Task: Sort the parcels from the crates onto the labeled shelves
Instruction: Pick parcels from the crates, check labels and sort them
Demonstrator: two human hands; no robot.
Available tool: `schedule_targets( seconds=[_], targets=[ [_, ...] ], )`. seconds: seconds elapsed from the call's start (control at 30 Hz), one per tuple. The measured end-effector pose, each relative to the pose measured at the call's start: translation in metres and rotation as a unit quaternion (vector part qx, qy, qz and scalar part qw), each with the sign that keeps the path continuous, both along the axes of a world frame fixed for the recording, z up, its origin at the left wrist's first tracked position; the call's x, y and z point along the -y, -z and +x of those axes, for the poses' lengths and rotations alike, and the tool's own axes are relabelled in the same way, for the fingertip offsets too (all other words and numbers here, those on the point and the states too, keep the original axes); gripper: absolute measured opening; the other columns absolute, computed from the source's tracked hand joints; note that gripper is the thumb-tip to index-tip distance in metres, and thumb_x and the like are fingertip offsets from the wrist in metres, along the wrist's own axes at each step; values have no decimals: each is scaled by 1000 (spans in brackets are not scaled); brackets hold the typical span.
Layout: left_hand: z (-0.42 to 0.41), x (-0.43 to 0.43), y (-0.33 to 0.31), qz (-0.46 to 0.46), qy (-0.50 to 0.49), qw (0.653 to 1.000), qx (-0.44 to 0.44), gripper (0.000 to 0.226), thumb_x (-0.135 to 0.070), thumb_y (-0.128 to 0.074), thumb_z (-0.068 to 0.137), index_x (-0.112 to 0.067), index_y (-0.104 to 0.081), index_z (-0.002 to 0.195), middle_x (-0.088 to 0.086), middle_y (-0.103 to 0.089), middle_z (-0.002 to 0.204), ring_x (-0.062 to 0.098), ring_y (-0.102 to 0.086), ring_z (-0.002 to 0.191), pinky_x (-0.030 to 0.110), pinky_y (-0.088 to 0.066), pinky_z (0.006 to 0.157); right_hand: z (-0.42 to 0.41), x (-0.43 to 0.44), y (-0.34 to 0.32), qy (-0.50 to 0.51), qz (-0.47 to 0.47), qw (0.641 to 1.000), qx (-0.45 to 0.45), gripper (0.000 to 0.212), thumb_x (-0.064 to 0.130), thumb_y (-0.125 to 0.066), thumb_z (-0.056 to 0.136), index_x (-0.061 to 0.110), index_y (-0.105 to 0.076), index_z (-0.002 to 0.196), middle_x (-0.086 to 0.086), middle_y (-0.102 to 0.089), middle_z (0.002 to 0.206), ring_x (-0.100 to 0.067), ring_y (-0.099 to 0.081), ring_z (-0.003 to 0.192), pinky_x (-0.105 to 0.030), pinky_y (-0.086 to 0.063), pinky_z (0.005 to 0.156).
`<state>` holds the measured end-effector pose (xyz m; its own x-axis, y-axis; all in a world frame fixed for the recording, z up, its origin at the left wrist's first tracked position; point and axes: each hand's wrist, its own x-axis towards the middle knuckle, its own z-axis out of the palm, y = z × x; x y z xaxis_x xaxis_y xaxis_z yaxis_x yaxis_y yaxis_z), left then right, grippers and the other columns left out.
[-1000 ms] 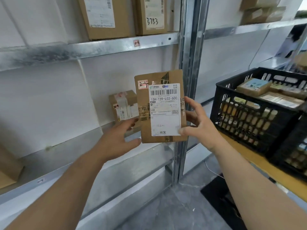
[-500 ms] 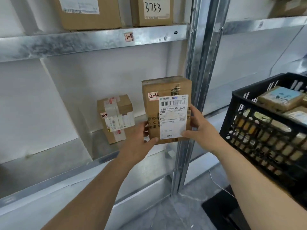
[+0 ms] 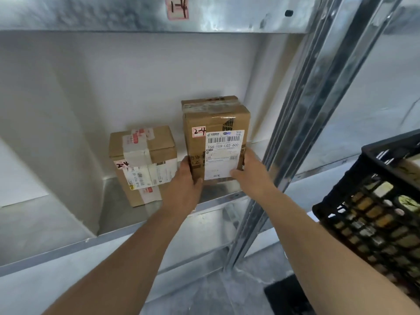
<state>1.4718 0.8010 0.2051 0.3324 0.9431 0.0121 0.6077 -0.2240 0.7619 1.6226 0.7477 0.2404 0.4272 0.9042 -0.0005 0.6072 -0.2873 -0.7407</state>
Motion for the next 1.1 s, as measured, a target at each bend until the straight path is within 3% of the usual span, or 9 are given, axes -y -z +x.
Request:
schedule_targets(
  seconds=[0.17,0.27,0.37,0.63,0.77,0.9,0.97,1.03,1.1],
  targets=[
    [22,-11,15,1,-35,998,-49,57,-14,-50,96,-18,-22,146,7,-56,130,32,-60,109,42,-50,90,9,-18,21,12,-6,999,-32,64,-3,-49,94,26,-26,146,1,-49,144,-23,-49,129,-24,-44,87],
    [31,-15,23,-24,-37,999,-31,57,-12,-47,97,-17,-20,147,9,-55,133,32,-57,113,42,-47,96,15,-24,33,28,-16,999,-38,62,-2,-48,95,25,-26,147,1,-49,144,-24,-49,129,-33,-45,98],
    [33,-17,28,-37,-36,997,-62,55,-14,-44,99,-15,-18,147,12,-57,129,33,-58,111,39,-45,91,20,-30,46,28,-28,998,-51,61,-2,-48,95,24,-27,147,1,-50,142,-23,-48,130,-37,-43,103],
    [34,-14,39,-60,-77,992,-80,43,-19,-43,100,-13,-29,139,15,-60,123,36,-59,106,40,-47,85,26,-33,64,10,-49,997,-53,58,3,-53,95,26,-31,144,3,-54,139,-23,-53,126,-40,-45,102],
    [34,-4,34,-57,-81,993,-62,49,-18,-43,99,-18,-23,144,14,-57,127,36,-58,108,42,-47,88,26,-26,64,-12,-19,998,-63,58,10,-63,90,29,-37,139,7,-56,131,-12,-54,116,-34,-48,95],
    [24,23,28,-34,-71,995,-61,71,-17,-51,94,-23,-9,151,11,-46,140,34,-59,107,46,-50,89,23,-10,69,-22,-11,1000,-10,64,18,-72,79,32,-39,132,3,-53,130,-18,-56,117,-38,-54,92],
    [18,42,26,-25,-72,994,-76,74,-22,-55,94,-22,-8,152,8,-33,151,31,-53,119,43,-46,95,17,6,64,-28,-14,999,24,70,16,-71,80,31,-35,138,0,-47,135,-20,-49,123,-37,-50,96],
    [10,63,23,0,-83,991,-105,71,-30,-55,95,-22,-14,152,5,-29,153,27,-43,130,39,-42,100,10,24,58,-37,-21,997,57,70,16,-68,85,27,-31,144,-2,-39,141,-21,-43,129,-35,-45,99],
    [-1,83,20,37,-94,987,-124,64,-35,-57,93,-23,-27,147,4,-37,149,25,-46,127,37,-42,98,2,39,52,-65,-28,994,87,66,20,-64,90,24,-29,145,-3,-33,146,-22,-39,132,-33,-42,101]
  ],
)
